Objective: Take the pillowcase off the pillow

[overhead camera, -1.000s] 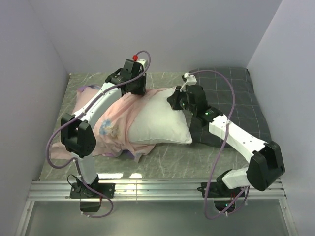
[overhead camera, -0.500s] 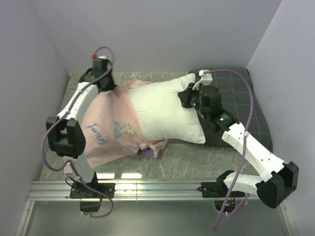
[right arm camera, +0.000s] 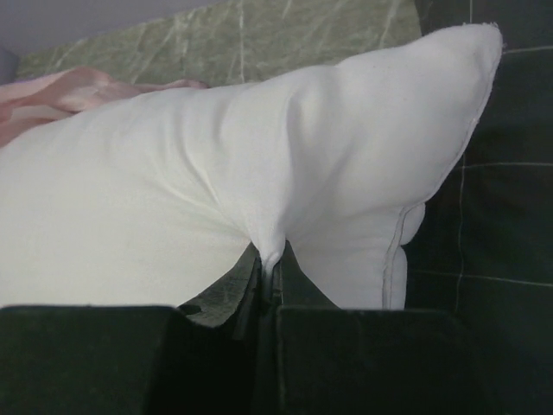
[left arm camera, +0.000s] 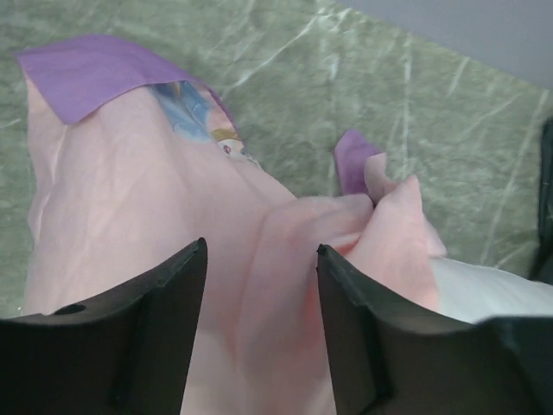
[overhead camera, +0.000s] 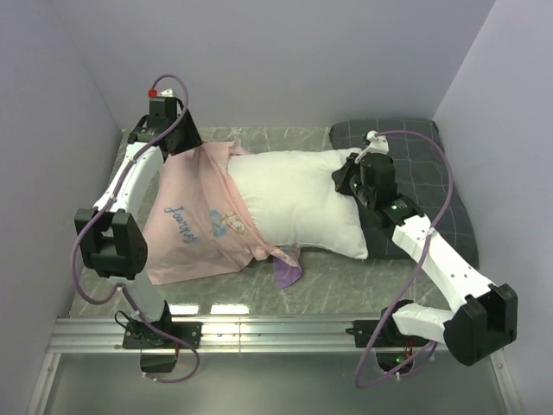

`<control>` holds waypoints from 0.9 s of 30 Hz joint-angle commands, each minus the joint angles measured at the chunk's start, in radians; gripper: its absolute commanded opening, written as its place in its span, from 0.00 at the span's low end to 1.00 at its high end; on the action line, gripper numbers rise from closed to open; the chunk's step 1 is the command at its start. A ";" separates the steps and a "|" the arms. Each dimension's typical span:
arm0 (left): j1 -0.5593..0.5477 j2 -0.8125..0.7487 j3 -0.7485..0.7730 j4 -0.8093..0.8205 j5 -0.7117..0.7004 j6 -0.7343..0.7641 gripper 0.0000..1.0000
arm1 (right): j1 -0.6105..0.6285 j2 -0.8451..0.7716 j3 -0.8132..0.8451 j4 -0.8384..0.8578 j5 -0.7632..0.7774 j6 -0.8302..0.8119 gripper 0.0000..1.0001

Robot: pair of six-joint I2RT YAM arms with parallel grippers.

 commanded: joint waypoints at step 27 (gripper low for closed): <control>-0.616 -0.834 -0.948 0.192 -0.297 -0.326 0.77 | 0.212 -0.037 0.118 -0.092 0.154 -0.173 0.83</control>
